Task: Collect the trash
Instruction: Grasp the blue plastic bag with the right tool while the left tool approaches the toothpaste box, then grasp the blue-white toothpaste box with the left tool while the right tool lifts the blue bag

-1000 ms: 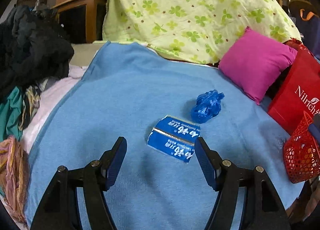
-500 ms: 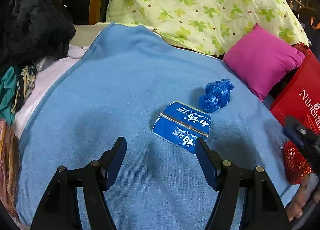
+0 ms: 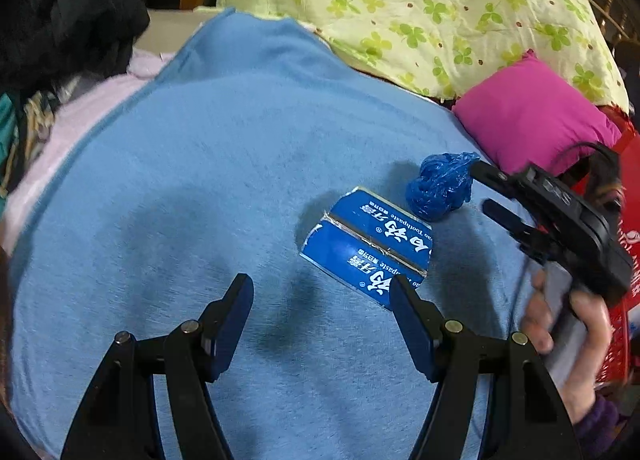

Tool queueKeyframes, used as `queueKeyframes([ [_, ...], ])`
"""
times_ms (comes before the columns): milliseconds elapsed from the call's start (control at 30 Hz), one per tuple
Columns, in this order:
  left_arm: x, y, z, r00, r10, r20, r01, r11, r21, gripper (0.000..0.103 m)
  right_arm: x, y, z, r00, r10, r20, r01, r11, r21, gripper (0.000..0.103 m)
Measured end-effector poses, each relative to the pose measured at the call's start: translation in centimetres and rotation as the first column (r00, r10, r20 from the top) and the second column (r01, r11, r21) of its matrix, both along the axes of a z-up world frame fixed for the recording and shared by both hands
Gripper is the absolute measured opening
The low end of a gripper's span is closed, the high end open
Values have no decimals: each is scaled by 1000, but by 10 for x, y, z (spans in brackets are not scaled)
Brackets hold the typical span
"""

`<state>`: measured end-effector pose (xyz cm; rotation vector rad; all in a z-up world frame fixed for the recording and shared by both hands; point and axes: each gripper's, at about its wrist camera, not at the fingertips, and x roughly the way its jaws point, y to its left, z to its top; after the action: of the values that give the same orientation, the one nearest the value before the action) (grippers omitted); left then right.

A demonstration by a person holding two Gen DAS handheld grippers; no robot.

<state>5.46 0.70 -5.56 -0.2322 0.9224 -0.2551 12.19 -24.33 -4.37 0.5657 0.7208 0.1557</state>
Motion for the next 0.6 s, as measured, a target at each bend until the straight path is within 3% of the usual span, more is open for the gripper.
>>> queueKeyframes([
  [200, 12, 1, -13, 997, -25, -68, 19, 996, -91, 71, 40, -1, -21, 998, -2, -57, 4, 999, 44, 67],
  [333, 12, -3, -22, 992, -51, -114, 36, 991, -127, 71, 48, 1, -30, 997, 29, -71, -27, 999, 36, 54],
  [433, 12, -6, -25, 990, -56, -130, 39, 991, -128, 71, 45, 5, -26, 998, 31, -55, -31, 1000, -3, 28],
  [600, 11, -2, -25, 990, -43, -134, 27, 992, -122, 71, 37, 6, -24, 996, 40, -80, -41, 999, -21, 27],
])
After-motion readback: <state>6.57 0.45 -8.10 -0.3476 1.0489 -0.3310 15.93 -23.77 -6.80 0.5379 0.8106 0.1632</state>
